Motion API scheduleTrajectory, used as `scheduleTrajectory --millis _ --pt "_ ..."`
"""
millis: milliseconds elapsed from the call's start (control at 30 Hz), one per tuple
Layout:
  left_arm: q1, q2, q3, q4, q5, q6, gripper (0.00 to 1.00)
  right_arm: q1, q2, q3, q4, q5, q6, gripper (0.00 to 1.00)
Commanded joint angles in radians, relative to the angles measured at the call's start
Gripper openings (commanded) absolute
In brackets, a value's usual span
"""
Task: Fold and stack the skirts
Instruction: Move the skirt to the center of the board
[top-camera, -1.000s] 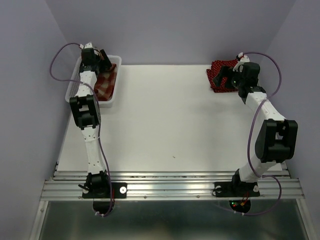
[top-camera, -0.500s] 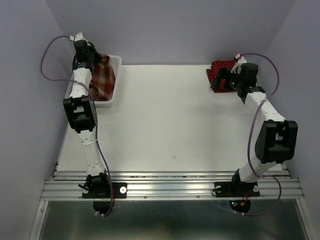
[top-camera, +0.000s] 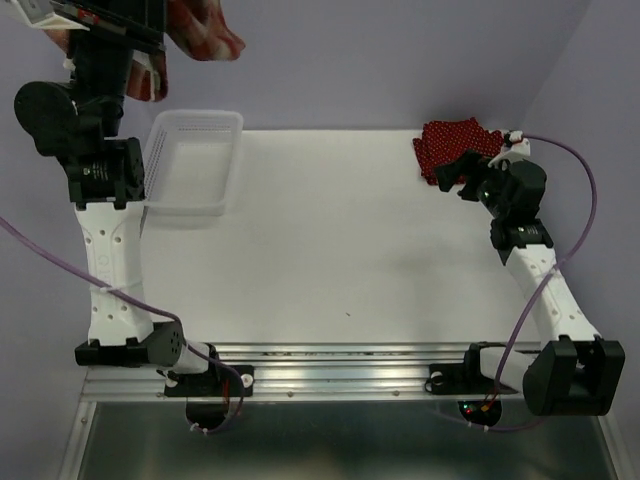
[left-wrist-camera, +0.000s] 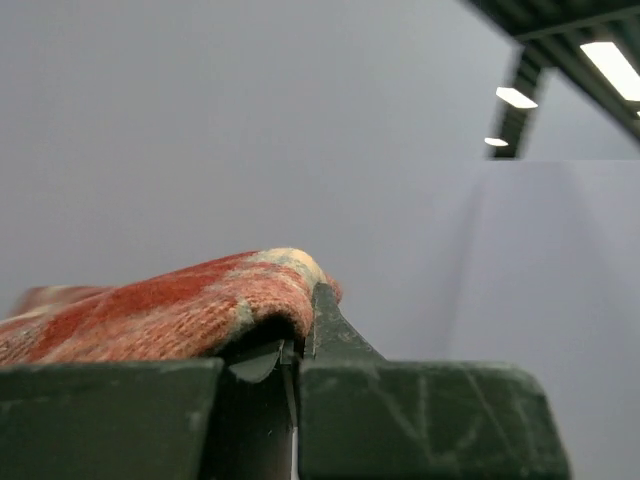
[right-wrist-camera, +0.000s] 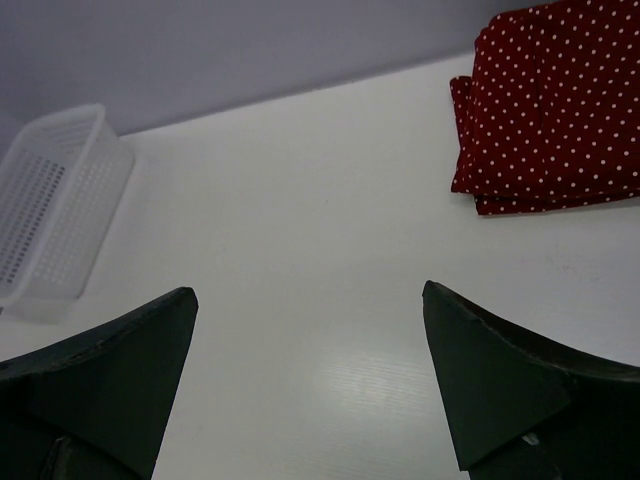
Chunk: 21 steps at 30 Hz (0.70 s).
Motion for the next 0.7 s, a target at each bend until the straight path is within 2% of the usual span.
scheduleTrajectory --millis 0,133,267,433,533,567,633,667 --pt "-0.21 0.003 0.011 0.085 0.16 0.023 0.0 0.009 -0.079 -0.045 0.105 0.071 0.063 1.0" --pt "-0.33 -0.032 -0.018 0.09 0.143 0.022 0.0 0.009 -0.145 -0.088 0.096 0.151 0.091 1.0" --pt "-0.451 -0.001 -0.016 0.094 0.159 -0.013 0.0 0.009 -0.219 -0.104 0.065 0.212 0.098 1.0" --pt "-0.522 0.085 -0.005 0.096 0.229 -0.093 0.0 0.009 -0.309 -0.116 -0.012 0.321 0.083 1.0" --pt "-0.524 0.082 -0.138 0.102 0.168 -0.104 0.0 0.009 -0.324 -0.108 -0.087 0.415 0.088 1.0" --pt "-0.522 0.063 -0.244 0.102 0.133 -0.098 0.0 0.009 -0.321 -0.092 -0.104 0.427 0.085 1.0" --pt "-0.517 0.043 -0.361 0.101 -0.011 -0.072 0.0 0.009 -0.309 -0.072 -0.159 0.435 0.071 1.0" --pt "-0.516 0.033 -0.468 0.097 -0.053 -0.052 0.0 0.009 -0.291 -0.052 -0.177 0.426 0.068 1.0"
